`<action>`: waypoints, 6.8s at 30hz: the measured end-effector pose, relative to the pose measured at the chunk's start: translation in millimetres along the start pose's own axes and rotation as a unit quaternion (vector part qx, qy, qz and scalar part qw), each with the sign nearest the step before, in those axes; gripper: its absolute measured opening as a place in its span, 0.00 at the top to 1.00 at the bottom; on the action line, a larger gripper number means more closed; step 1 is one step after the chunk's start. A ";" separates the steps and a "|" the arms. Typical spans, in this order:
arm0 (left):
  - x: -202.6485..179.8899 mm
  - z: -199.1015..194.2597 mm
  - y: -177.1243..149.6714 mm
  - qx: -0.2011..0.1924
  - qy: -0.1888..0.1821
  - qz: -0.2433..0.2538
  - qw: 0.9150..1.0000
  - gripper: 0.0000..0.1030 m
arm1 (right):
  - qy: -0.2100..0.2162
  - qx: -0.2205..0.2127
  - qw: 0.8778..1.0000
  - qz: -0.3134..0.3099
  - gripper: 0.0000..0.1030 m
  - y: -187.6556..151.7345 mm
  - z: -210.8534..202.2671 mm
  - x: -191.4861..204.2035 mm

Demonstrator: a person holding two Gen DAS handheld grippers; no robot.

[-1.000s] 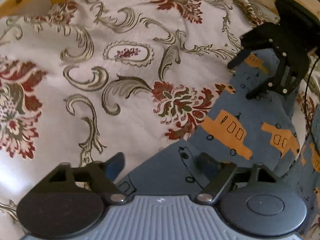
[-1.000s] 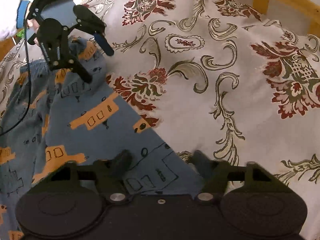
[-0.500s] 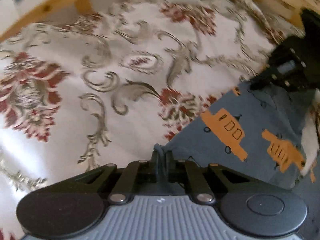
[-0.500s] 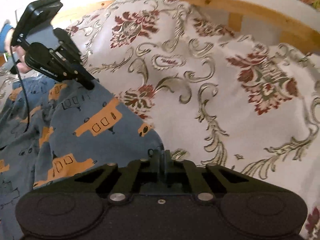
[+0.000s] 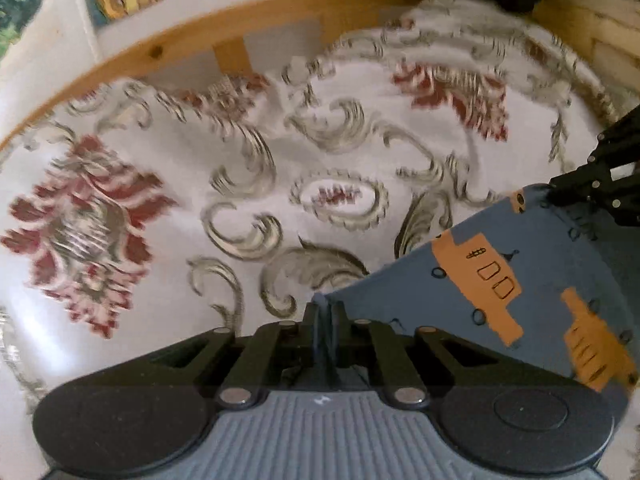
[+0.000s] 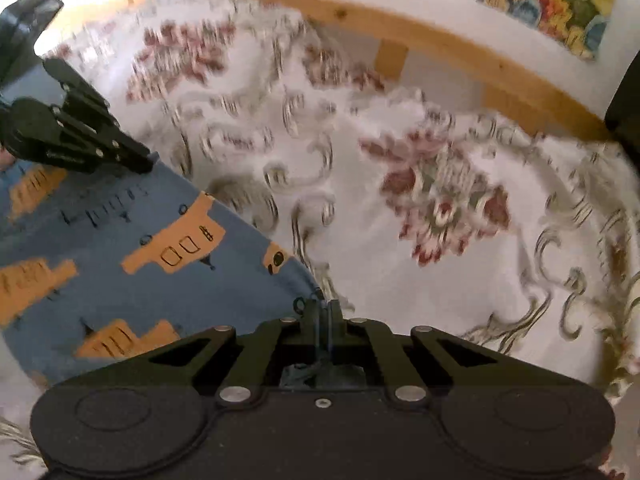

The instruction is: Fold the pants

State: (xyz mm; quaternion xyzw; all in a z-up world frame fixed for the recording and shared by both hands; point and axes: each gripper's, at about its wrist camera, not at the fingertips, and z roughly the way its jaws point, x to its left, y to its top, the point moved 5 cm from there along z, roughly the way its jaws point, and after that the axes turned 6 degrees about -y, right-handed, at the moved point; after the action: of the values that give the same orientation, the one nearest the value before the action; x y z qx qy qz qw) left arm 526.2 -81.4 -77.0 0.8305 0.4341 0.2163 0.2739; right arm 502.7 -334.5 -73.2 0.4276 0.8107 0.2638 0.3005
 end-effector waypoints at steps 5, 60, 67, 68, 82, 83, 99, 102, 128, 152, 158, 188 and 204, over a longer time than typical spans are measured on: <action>21.1 -2.2 -4.5 -0.006 -0.002 -0.007 1.000 0.53 | -0.001 0.010 1.000 0.009 0.82 -8.6 6.6 0.0; 65.0 -36.8 -28.5 0.129 -0.030 0.080 0.988 0.99 | 0.092 0.026 0.995 0.035 0.98 25.1 24.8 23.9; 61.5 -66.8 -31.1 0.075 0.021 0.067 0.995 1.00 | 0.068 -0.028 0.995 0.065 0.98 25.4 -12.5 20.2; 61.2 -73.1 -31.7 0.065 0.028 0.066 0.995 1.00 | 0.064 -0.036 0.995 0.068 0.98 25.0 -19.3 19.9; 21.5 -159.5 -57.3 -0.065 0.093 0.115 0.987 1.00 | 0.016 -0.103 0.994 0.012 1.00 -5.8 -120.4 55.8; 18.2 -165.1 -60.6 -0.071 0.099 0.124 0.985 1.00 | 0.014 -0.103 0.995 0.005 1.00 -7.3 -125.8 59.7; -37.6 -255.6 -161.3 -0.129 0.071 0.195 0.970 1.00 | 0.038 -0.110 0.993 -0.037 1.00 -86.8 -255.8 165.1; -48.0 -258.4 -187.0 -0.116 0.067 0.210 0.968 1.00 | 0.058 -0.097 0.993 -0.017 1.00 -110.9 -267.7 192.3; -65.2 -237.5 -238.3 -0.064 0.072 0.261 0.960 0.99 | 0.029 -0.062 0.981 -0.180 0.71 -152.7 -231.7 254.7; -47.1 -262.3 -240.5 -0.043 0.057 0.339 0.938 0.99 | 0.105 -0.054 0.977 -0.179 1.00 -143.0 -276.6 293.5; -52.1 -264.9 -265.1 -0.028 0.039 0.327 0.944 0.99 | 0.111 -0.032 0.980 -0.164 1.00 -159.0 -280.7 300.4; -136.3 -286.2 -214.2 -0.133 -0.110 -0.042 0.984 0.05 | -0.047 -0.037 0.994 0.089 0.01 -185.6 -297.1 195.2; -259.7 -217.4 -188.8 -0.134 -0.266 -0.167 0.940 0.09 | -0.013 -0.001 0.949 0.314 0.01 -198.3 -296.5 73.5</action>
State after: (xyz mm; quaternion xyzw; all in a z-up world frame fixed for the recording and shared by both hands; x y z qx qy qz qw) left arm 145.2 -152.1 -65.5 0.7291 0.4450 -0.0053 0.5200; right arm 151.9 -420.7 -26.6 0.6634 0.6312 0.3406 0.2132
